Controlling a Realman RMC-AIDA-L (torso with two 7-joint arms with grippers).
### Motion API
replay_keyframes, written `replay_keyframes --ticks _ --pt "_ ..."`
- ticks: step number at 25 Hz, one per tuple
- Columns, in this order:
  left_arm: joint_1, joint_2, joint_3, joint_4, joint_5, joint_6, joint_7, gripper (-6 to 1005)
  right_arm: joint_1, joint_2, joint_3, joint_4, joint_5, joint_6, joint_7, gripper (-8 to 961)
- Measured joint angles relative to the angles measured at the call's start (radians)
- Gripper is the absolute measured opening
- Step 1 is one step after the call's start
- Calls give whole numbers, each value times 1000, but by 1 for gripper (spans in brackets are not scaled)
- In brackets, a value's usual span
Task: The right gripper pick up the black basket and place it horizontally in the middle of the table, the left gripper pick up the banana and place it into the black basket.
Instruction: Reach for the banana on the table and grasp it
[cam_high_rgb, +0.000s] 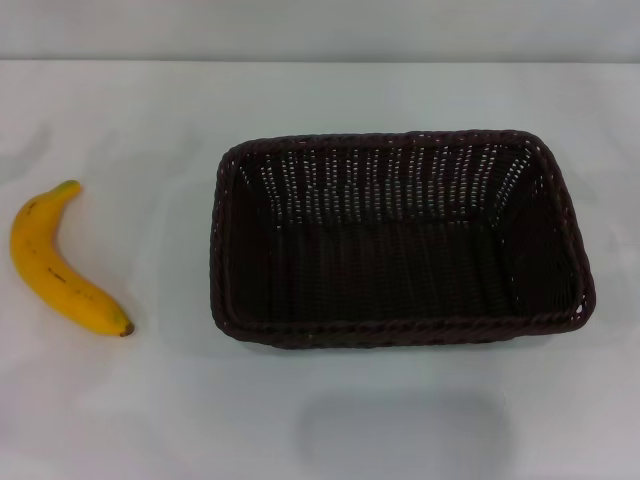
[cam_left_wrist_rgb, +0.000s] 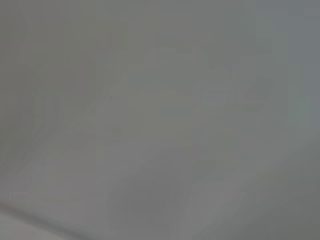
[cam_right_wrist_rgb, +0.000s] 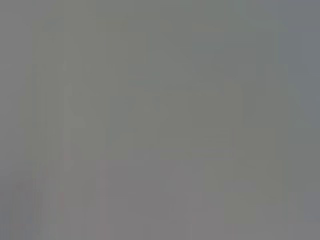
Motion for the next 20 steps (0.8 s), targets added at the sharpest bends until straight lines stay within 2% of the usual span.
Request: replay_keyframes --ticks 5,8,11,12,14,20 --pt "-35 39 -5 106 270 -155 -279 782 -4 1 1 34 16 -9 -57 690" --pt "-72 62 -6 142 398 -251 -373 781 -6 1 2 39 17 -23 -64 690" --pt "-108 75 -7 178 518 -326 -439 779 -11 2 2 46 17 -34 -74 690" --pt "-108 75 -7 178 518 -326 -439 779 -14 2 3 51 17 -35 -83 690" --pt "-140 92 -7 206 630 -399 -487 778 -18 4 3 63 18 -36 -100 690" --pt "-203 125 -9 214 758 -523 -530 776 -20 5 3 98 19 -39 -136 690"
